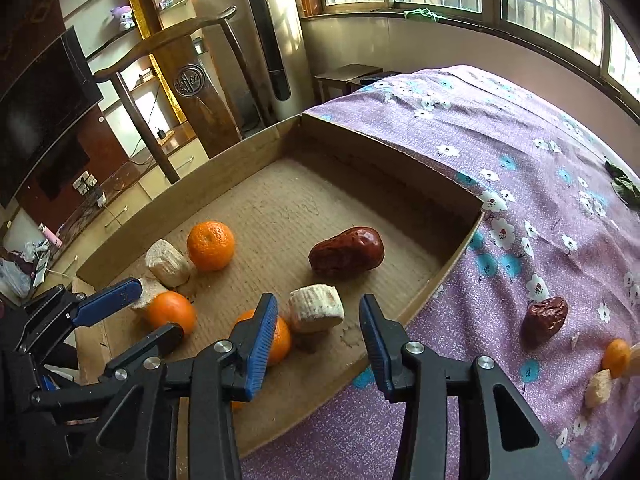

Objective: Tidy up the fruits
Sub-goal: 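Open the left gripper to drop the orange while the right releases the cylinder, then move both open grippers back over the remaining fruits on the tablecloth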

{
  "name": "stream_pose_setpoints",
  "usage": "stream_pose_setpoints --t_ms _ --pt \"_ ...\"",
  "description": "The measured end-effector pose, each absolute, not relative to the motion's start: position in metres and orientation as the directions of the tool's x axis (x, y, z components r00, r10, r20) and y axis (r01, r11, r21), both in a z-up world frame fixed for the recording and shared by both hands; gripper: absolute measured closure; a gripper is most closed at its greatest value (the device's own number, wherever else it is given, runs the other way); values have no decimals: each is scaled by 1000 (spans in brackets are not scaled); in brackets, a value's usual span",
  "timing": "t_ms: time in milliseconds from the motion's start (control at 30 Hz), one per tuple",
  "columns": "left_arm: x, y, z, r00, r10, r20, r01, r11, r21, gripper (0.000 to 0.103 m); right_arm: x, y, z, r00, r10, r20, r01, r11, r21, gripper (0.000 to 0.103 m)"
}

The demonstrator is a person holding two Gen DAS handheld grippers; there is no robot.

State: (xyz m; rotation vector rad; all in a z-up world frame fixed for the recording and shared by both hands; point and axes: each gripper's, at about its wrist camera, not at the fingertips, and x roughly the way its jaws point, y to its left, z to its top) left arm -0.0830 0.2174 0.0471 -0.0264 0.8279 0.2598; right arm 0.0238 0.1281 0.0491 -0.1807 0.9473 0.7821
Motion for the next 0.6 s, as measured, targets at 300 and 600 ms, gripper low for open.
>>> stream_pose_setpoints --t_ms 300,600 --pt "-91 204 60 676 222 -702 -252 966 64 19 -5 90 75 409 524 -747 -651 741 163 30" --pt "-86 161 71 707 182 -683 -212 976 40 17 -28 15 87 505 465 -727 -547 824 147 13"
